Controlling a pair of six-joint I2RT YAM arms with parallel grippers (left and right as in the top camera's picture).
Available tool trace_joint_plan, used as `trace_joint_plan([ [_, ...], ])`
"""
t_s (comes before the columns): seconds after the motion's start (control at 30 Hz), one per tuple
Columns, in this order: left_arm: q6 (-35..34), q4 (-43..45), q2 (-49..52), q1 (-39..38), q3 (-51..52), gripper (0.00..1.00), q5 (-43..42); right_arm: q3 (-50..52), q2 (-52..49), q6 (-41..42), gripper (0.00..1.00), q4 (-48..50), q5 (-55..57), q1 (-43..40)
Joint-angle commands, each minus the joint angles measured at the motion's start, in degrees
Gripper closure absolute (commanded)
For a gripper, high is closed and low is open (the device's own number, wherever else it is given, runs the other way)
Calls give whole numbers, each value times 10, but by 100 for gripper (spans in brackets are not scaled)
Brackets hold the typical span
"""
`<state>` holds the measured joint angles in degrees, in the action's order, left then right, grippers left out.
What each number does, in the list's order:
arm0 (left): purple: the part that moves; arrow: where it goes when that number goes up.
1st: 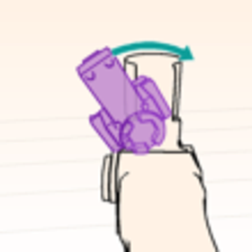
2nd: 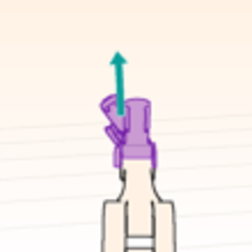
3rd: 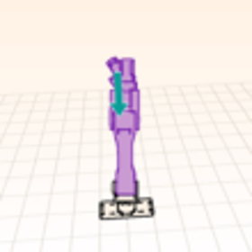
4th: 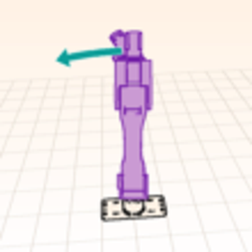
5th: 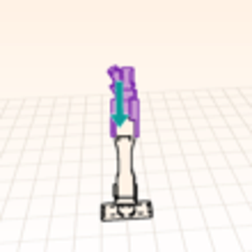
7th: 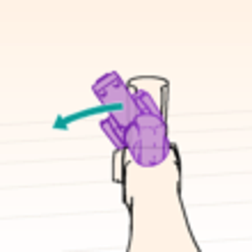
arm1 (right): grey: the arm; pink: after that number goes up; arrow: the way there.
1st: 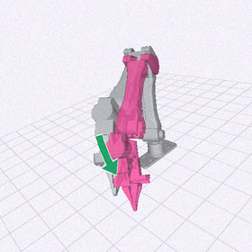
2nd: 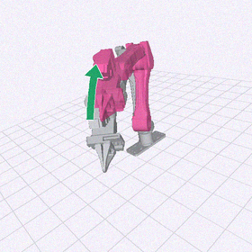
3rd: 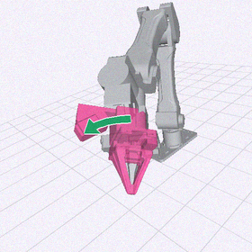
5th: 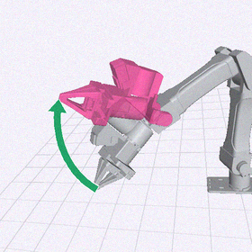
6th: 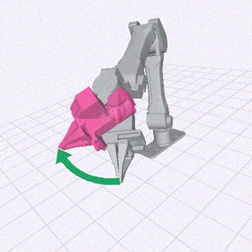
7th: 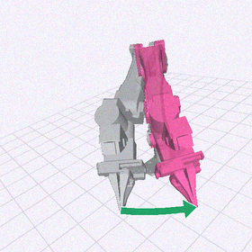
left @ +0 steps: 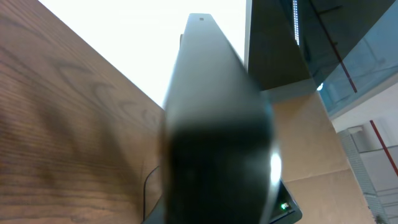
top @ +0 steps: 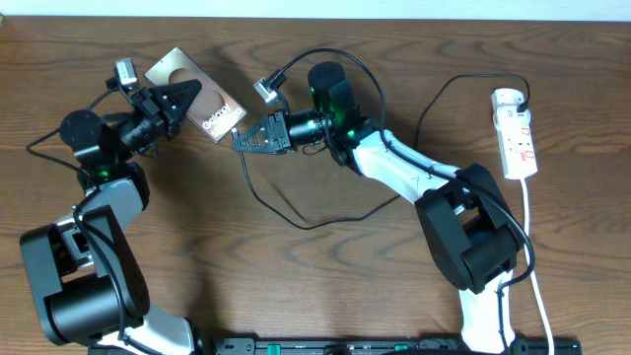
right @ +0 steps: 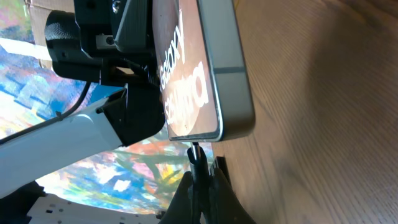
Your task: Plug charger to phone and switch on socket
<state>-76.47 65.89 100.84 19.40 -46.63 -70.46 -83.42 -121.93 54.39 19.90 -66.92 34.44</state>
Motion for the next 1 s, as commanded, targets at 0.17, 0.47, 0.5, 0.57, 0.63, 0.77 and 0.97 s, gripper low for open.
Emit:
trace_joint_plan([
  [0.17, -1, 9, -7, -12, -5, 93, -83, -7, 0, -18, 99, -5, 37, 8],
  [0.47, -1, 9, -7, 13, -5, 93, -118, -7, 0, -18, 99, -5, 17, 1],
  [0.5, -1, 9, -7, 17, -5, 93, -125, -7, 0, -18, 99, -6, 16, 0],
  [0.57, -1, 9, -7, 25, -5, 93, -135, -7, 0, -24, 99, -10, 14, -2],
  [0.63, -1, 9, -7, 31, -5, 93, -145, -7, 0, -28, 99, -15, 11, -3],
  [0.77, -1, 9, -7, 33, -5, 93, -158, -7, 0, -39, 99, -20, 7, -3],
  [0.97, -1, 9, -7, 33, -5, 93, -163, -7, 0, -46, 99, -23, 3, -2],
])
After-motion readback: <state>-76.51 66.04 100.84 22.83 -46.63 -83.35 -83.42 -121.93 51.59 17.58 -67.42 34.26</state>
